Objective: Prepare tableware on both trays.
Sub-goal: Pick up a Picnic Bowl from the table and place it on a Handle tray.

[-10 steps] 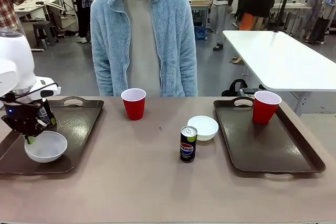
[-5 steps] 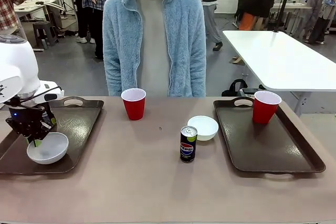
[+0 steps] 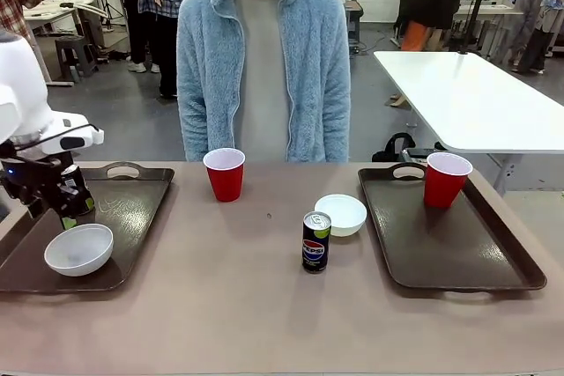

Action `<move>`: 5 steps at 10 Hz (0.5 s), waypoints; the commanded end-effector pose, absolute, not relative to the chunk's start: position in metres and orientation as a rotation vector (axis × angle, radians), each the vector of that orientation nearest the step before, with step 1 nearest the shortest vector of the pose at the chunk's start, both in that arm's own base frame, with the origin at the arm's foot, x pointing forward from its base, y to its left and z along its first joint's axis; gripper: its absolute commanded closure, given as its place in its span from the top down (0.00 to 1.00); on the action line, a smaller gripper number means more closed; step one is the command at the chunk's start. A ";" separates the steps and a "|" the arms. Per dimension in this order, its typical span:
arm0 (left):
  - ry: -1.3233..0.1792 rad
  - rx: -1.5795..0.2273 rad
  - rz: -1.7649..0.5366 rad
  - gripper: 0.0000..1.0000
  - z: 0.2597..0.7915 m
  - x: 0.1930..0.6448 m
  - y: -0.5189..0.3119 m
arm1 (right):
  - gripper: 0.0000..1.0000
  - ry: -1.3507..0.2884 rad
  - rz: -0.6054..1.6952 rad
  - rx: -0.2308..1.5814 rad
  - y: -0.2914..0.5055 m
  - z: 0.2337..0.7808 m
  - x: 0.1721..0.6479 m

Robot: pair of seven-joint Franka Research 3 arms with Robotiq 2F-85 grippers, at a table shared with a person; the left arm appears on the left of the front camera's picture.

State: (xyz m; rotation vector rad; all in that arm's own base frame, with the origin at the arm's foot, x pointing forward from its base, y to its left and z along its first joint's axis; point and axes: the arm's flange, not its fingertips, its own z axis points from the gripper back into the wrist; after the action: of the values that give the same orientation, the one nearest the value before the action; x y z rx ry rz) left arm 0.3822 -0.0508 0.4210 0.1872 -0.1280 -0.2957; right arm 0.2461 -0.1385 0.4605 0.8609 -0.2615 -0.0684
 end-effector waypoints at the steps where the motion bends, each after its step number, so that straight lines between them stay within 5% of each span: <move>1: -0.148 0.149 -0.347 1.00 0.439 0.337 -0.049 | 1.00 -0.268 -0.066 0.888 -0.138 0.462 0.248; 2: -0.145 0.136 -0.364 0.83 0.454 0.329 -0.051 | 1.00 -0.268 -0.066 0.888 -0.138 0.462 0.248; 4: -0.102 0.099 -0.361 1.00 0.477 0.319 -0.054 | 1.00 -0.268 -0.066 0.888 -0.138 0.462 0.248; 5: -0.038 0.152 -0.357 1.00 0.483 0.317 -0.054 | 1.00 -0.268 -0.066 0.888 -0.138 0.462 0.248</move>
State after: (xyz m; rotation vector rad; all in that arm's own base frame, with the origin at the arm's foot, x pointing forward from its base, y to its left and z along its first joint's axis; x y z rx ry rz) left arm 0.3238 -0.0572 0.4814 0.1470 -0.0892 -0.3483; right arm 0.2461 -0.1384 0.4605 0.8608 -0.2610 -0.0683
